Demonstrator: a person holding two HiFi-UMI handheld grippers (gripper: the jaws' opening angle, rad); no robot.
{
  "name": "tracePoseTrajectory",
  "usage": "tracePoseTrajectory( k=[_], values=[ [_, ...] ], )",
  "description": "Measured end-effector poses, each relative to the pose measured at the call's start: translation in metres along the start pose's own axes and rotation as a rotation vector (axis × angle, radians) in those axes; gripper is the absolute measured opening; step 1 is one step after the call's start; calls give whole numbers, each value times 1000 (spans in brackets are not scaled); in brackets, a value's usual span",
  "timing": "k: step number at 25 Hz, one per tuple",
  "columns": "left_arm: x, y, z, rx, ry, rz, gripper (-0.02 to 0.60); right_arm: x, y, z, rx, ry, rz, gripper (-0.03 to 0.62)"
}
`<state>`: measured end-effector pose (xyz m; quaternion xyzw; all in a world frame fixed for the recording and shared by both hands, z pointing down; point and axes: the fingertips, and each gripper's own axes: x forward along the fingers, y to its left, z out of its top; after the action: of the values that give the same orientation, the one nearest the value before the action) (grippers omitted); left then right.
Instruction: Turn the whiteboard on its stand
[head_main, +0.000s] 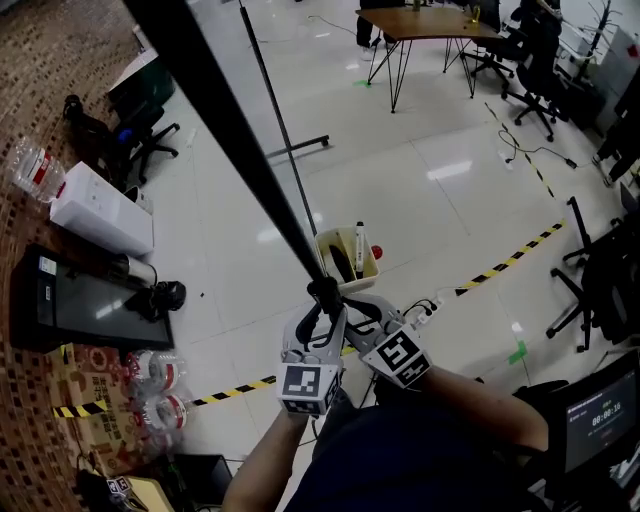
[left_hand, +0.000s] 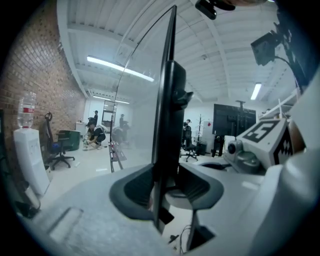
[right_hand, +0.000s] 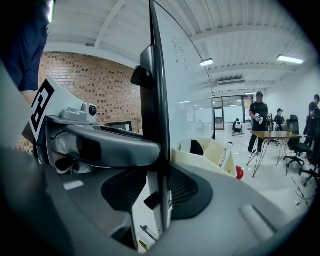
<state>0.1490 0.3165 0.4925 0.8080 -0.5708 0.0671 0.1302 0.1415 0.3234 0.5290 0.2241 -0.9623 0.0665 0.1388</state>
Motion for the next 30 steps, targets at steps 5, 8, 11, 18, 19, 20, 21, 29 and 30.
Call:
tracePoseTrajectory(
  k=[5,8,11,18,19,20,21,29,30],
  values=[
    [-1,-8,-9,3,-4,-41,156,-17,-7,-4,43,21,-94,130],
    [-20,2,4,45,-33,-14,156,-39,-23,2,118,-31,-170,120],
    [-45,18,-3,59,-35,51,156,-67,-34,5,155,-62,-221,107],
    [-70,-40,-38,15,67,53,152,-141,-16,-15,237,-88,-211,72],
    [-70,-55,-42,24,81,43,149,-151,-13,-19,249,-84,-204,72],
    [-69,-69,-45,32,96,35,147,-161,-12,-25,262,-79,-198,72],
    [-67,-83,-49,33,109,30,147,-168,-11,-33,274,-71,-192,72],
    [-54,-135,-75,1,186,9,141,-199,-9,-75,314,-41,-179,72],
    [-53,-137,-75,-8,184,2,140,-201,-13,-73,318,-49,-194,72]
  ],
)
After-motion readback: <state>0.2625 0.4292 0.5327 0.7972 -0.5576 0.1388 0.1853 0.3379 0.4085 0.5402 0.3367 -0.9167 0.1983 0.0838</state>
